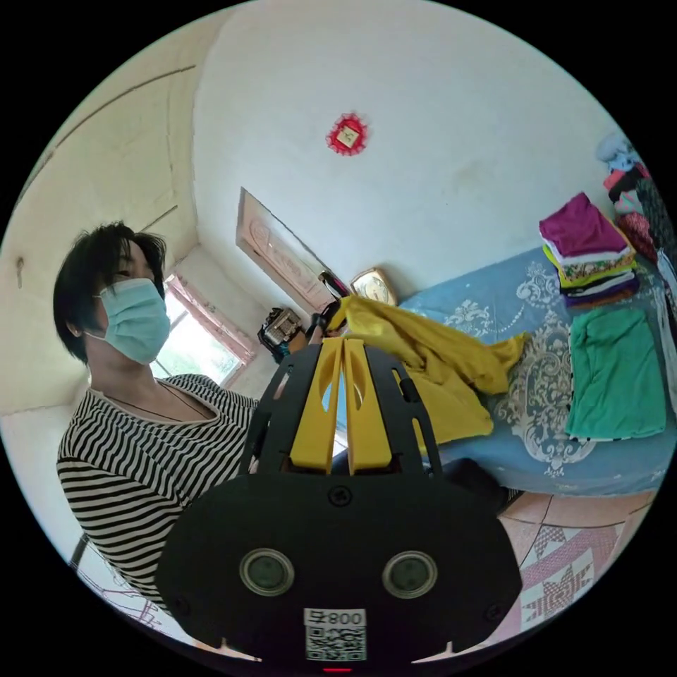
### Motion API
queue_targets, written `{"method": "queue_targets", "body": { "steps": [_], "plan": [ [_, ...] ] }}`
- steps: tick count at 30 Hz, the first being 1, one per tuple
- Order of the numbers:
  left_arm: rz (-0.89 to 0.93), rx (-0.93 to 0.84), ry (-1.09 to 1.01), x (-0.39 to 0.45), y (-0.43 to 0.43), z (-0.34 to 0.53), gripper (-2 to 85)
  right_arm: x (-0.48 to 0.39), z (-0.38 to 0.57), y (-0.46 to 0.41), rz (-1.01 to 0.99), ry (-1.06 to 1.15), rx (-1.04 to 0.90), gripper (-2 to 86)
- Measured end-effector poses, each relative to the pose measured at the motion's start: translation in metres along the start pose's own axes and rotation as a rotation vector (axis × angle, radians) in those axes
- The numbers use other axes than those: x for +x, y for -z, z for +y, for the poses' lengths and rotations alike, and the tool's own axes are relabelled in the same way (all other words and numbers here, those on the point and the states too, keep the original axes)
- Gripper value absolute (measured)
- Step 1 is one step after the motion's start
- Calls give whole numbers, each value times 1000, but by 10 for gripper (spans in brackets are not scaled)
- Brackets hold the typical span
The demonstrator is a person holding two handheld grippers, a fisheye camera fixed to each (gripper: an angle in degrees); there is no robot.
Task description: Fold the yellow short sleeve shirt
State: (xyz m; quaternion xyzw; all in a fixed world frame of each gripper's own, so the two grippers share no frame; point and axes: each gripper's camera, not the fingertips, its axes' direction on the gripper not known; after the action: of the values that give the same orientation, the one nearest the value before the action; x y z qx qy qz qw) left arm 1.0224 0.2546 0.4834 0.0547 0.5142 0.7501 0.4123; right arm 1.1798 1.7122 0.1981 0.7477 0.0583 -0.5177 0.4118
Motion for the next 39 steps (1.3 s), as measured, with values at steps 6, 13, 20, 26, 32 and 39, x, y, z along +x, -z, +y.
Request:
{"method": "queue_targets", "body": {
  "steps": [6, 13, 20, 26, 32, 39],
  "plan": [
    [-18, 174, -276, 215, 44, -7, 2, -89, -2, 43, 31, 155, 125, 0],
    [-138, 279, -609, 458, 48, 22, 3, -207, 1, 76, 103, 365, 178, 0],
    [-210, 389, -875, 652, 38, 76, 3, -326, 25, 117, 150, 594, 314, 0],
    [-275, 468, -1047, 770, 22, 108, 3, -405, 47, 135, 210, 777, 403, 1],
    [-327, 516, -1170, 841, 6, 110, 3, -443, 47, 130, 248, 885, 451, 0],
    [-393, 497, -1185, 851, -11, 66, 2, -441, 26, 97, 316, 919, 467, 0]
  ]
}}
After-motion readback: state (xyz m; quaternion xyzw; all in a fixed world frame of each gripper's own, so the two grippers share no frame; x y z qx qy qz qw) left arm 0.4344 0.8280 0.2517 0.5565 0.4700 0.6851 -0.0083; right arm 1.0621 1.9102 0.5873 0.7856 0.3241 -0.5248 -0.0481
